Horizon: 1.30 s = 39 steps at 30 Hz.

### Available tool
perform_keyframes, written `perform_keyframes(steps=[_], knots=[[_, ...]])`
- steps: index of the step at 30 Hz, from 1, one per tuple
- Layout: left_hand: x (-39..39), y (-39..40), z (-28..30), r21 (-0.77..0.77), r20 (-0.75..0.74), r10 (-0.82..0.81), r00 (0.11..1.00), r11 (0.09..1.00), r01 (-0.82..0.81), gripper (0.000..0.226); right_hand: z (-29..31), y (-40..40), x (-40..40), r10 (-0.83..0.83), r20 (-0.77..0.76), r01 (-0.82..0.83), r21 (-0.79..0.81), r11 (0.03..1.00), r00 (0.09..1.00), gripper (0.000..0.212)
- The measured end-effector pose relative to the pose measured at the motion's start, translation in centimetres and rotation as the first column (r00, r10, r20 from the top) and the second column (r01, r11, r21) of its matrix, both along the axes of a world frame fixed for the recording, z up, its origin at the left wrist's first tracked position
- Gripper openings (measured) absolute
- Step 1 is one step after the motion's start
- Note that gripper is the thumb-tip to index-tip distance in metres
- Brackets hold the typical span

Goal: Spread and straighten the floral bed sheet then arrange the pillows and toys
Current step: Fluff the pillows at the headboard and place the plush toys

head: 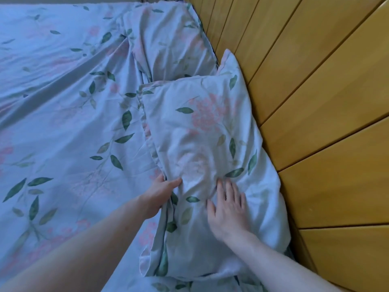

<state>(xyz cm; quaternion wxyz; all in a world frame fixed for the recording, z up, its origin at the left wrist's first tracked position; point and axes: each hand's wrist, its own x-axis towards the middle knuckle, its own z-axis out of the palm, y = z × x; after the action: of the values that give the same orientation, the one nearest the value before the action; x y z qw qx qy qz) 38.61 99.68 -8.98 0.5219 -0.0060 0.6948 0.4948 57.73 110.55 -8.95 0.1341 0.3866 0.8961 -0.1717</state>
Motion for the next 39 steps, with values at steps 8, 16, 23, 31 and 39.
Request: perform_keyframes(steps=[8,16,23,31,39], knots=[[1.3,0.9,0.3,0.089,-0.025,0.122,0.992,0.989,-0.12,0.036,0.9,5.5,2.3,-0.085,-0.076,0.095,0.148,0.984,0.994,0.07],[1.4,1.8,1.9,0.119,-0.078,0.136,0.988,0.985,-0.126,0.055,3.0,8.0,4.3,-0.273,-0.367,0.328,0.096,0.94,0.889,0.079],[2.3,3.6,4.1,0.178,-0.104,0.12,0.987,0.979,-0.1,0.046,7.1,12.6,-1.4,-0.556,-0.164,0.512,-0.246,0.823,0.815,0.032],[0.6,6.1,10.5,0.319,-0.492,0.104,0.865,0.945,0.067,0.024,13.0,13.9,-3.9,-0.428,-0.722,0.498,-0.134,0.857,0.543,0.016],[-1.6,3.0,4.0,-0.251,-0.459,-0.29,0.84,0.949,0.191,0.098,9.9,11.7,-4.6,-0.387,-0.267,0.377,-0.089,0.922,0.883,0.062]])
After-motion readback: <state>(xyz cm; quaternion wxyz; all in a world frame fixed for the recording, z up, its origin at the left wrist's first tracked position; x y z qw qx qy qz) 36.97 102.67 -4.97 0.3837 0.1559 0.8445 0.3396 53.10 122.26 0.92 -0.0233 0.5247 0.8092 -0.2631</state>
